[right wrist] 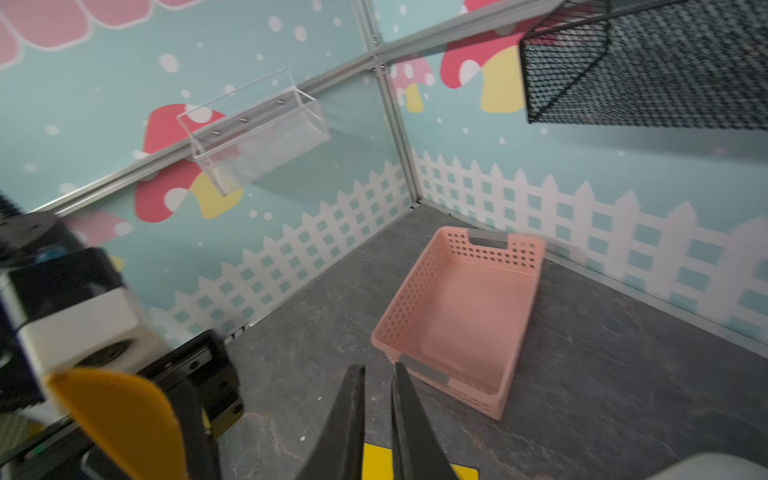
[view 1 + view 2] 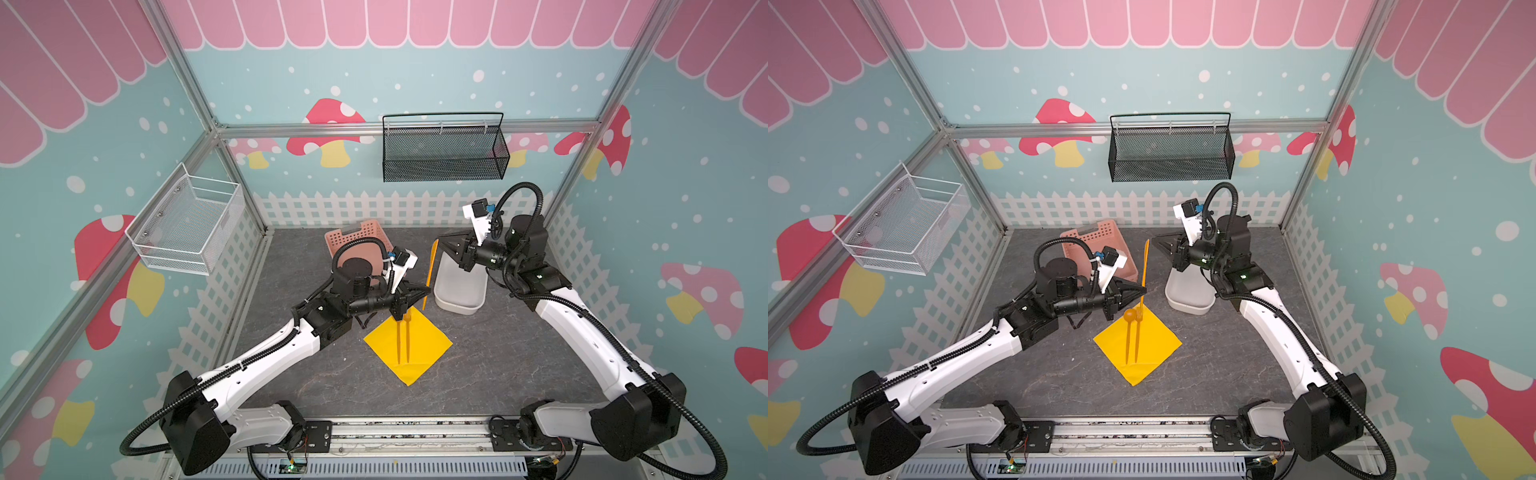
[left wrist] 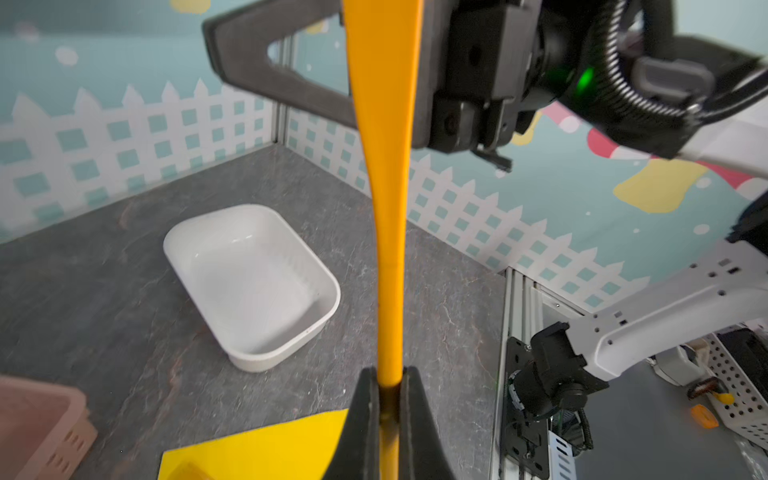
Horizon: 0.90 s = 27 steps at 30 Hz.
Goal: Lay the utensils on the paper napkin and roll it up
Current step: 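Carry the knife over the napkin with the left gripper while the right gripper withdraws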
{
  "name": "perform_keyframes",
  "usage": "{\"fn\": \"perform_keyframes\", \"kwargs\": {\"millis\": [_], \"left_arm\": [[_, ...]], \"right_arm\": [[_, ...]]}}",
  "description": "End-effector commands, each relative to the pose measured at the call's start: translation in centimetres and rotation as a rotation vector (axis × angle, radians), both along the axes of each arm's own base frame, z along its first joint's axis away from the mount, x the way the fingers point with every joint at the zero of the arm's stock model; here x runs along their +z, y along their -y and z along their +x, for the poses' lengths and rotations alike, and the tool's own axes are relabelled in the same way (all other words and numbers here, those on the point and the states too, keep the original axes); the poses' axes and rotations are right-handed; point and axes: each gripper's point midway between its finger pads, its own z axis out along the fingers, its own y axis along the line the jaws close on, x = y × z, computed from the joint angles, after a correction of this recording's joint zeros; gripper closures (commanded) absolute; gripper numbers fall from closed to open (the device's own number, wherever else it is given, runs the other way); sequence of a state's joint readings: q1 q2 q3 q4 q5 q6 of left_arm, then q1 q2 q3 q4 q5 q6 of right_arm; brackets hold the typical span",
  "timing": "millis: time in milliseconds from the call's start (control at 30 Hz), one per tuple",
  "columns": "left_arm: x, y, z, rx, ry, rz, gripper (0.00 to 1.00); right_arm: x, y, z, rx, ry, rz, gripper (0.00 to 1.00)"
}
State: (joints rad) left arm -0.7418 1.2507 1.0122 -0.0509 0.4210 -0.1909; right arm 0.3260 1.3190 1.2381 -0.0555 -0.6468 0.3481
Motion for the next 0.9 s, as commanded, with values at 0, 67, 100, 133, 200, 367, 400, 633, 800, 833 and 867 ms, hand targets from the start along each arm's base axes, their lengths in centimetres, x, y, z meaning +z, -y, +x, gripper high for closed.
{"fn": "perform_keyframes", "kwargs": {"millis": [0,67,100,133,200,367,400,633,800,833,867], "left_arm": [[-3.2,-1.9,0.9,0.185,-0.111,0.080,1.00],[-4.4,-2.2,0.8,0.226,-0.165,0.096,1.00],[-5.0,-2.4,0.7,0.247,-0.198,0.105,1.00],[-5.7,-2.6,0.7,0.276,-0.231,0.116,1.00],[-6.9,-3.0,0.6,0.327,-0.291,0.136,1.00],[-10.7,-5.3,0.6,0.507,-0.423,0.218,1.00],[-11.6,-5.7,0.4,0.530,-0.457,0.238,1.00],[-15.7,-5.8,-0.4,0.637,-0.634,0.300,1.00],[-17.9,-3.9,-1.0,0.655,-0.676,0.416,1.00],[-18.3,-3.6,-1.1,0.668,-0.680,0.428,1.00],[-18.7,-3.3,-1.1,0.675,-0.685,0.435,1.00]], "right_arm": [[-4.4,3.4,2.3,-0.215,-0.087,-0.177,0.85],[-5.7,4.3,2.6,-0.255,-0.112,-0.202,0.85],[-6.5,4.7,2.8,-0.266,-0.124,-0.212,0.85],[-7.2,5.1,3.0,-0.279,-0.137,-0.222,0.85],[-8.2,5.6,3.3,-0.292,-0.159,-0.236,0.86],[-9.5,6.1,3.7,-0.296,-0.181,-0.268,0.86],[-9.7,6.2,3.7,-0.301,-0.182,-0.274,0.87],[-11.1,6.9,3.9,-0.304,-0.188,-0.305,0.87],[-11.9,7.0,3.7,-0.288,-0.191,-0.328,0.89],[-11.9,7.0,3.6,-0.284,-0.187,-0.332,0.89],[-11.9,7.1,3.5,-0.280,-0.181,-0.339,0.89]]}}
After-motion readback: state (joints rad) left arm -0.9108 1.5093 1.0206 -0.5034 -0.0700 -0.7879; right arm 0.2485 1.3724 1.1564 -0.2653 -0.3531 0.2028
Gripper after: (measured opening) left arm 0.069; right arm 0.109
